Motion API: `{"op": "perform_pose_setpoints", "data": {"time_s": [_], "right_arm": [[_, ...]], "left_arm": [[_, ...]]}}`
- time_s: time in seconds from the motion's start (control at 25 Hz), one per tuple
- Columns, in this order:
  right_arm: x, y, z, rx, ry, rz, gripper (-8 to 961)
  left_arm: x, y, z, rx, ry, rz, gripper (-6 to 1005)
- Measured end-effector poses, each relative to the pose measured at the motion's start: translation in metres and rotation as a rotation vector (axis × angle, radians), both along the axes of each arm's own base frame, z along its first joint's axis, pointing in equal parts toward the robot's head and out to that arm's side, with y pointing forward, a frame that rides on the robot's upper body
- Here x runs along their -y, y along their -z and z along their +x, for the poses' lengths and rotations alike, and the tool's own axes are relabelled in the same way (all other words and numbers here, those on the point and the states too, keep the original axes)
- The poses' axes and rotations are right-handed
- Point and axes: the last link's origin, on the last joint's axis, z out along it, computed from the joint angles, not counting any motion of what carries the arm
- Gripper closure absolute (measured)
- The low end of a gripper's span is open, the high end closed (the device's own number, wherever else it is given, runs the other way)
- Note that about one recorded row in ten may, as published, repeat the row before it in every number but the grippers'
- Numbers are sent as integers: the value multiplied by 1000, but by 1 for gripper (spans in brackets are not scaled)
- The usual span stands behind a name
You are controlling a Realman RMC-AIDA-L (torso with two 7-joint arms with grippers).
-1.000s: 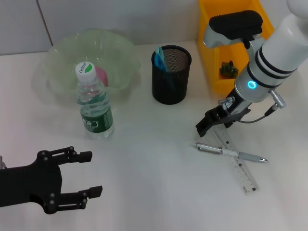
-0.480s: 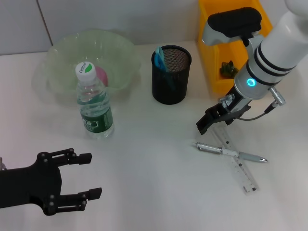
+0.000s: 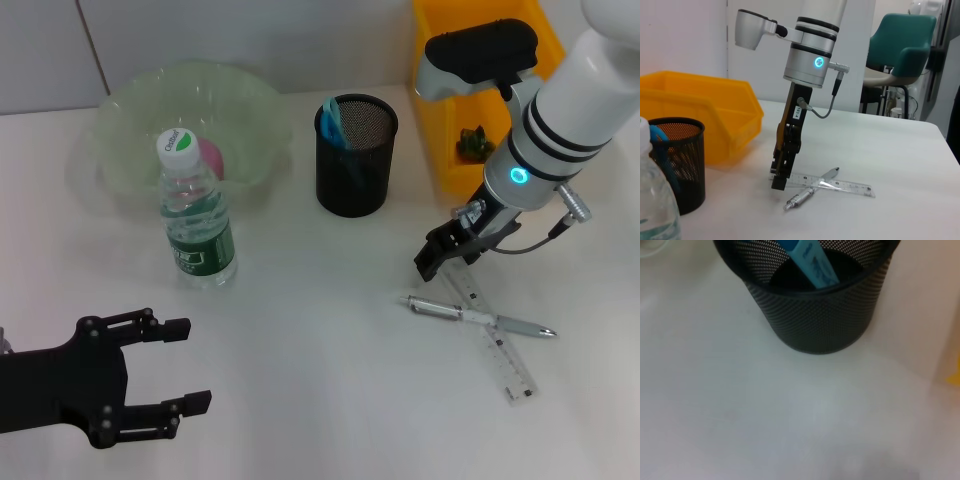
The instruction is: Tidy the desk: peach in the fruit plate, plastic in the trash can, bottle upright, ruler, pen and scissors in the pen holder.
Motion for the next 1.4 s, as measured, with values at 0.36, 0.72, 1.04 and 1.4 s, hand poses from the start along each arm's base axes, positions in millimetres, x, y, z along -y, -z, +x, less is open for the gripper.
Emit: {"op": "perform_pose_setpoints", "data": {"time_s": [0.36, 0.72, 1.04, 1.4], "right_arm": [[1, 1, 0, 8, -4, -8, 424], [1, 2, 0, 3, -5, -10, 546], [0, 1, -4, -6, -13, -10, 575], [-3, -19, -33, -144, -88, 3, 575]], "left_arm": [[0, 0, 0, 1, 0, 1, 212], [1, 0, -1, 0, -2, 1, 212], [2, 0, -2, 0, -5, 2, 212], [3, 1, -3, 5, -14, -2, 212]]}}
